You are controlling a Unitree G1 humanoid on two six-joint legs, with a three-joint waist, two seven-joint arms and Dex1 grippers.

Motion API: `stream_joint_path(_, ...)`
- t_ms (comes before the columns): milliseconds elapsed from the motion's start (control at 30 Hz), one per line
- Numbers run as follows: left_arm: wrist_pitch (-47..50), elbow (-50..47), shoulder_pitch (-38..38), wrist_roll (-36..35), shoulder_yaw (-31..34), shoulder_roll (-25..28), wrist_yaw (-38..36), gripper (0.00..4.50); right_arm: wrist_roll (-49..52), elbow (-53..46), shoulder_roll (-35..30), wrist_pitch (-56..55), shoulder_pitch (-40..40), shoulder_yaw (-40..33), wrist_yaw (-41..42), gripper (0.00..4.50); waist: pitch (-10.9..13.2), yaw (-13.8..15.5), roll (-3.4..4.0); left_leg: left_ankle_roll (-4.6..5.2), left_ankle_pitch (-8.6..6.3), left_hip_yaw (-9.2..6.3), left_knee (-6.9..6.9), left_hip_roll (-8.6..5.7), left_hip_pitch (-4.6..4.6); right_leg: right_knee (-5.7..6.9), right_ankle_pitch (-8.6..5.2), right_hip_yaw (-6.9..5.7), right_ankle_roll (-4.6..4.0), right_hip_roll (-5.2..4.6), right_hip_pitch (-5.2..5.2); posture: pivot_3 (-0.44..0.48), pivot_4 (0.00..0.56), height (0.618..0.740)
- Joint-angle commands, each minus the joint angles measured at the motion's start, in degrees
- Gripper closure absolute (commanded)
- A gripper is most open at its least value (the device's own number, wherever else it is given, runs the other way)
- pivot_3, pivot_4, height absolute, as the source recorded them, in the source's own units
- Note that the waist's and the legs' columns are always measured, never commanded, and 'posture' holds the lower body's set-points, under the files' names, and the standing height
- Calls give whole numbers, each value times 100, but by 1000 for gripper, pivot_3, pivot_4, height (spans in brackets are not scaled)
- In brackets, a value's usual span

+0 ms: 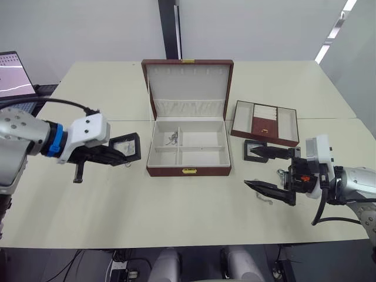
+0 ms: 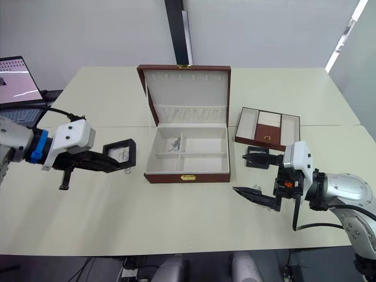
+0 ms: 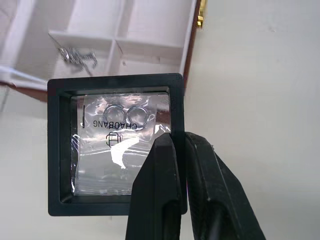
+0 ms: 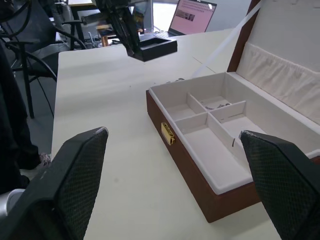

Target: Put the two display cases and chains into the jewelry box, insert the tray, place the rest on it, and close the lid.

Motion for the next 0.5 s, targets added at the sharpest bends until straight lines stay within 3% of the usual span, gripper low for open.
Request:
stream_joint_path(33,220,125,-608,10,-280,-167,-185,4492,23,-253,33,41,112,-298,-322,0,0,1,0,0,0,-1,0,0,0,0,0,0,0,1,0,0,150,740)
stream_joint_path(267,-479,1154,-1801,773,-1247,-1248,-201,4492,-84,-490,175,136,444,-532,-1053,0,-1,9,-2,0,0,-3,5,0,-3,1,0,-1,0,3,0,0,150,740)
stream_joint_path(500,-1370,2366,-2458,1398,-1685,-2296,37,4492,-109,-811,314,126,852,-788,-1421,0,0,-6,-4,0,0,-6,8,-1,-9,1,0,0,0,4,-3,0,150,740)
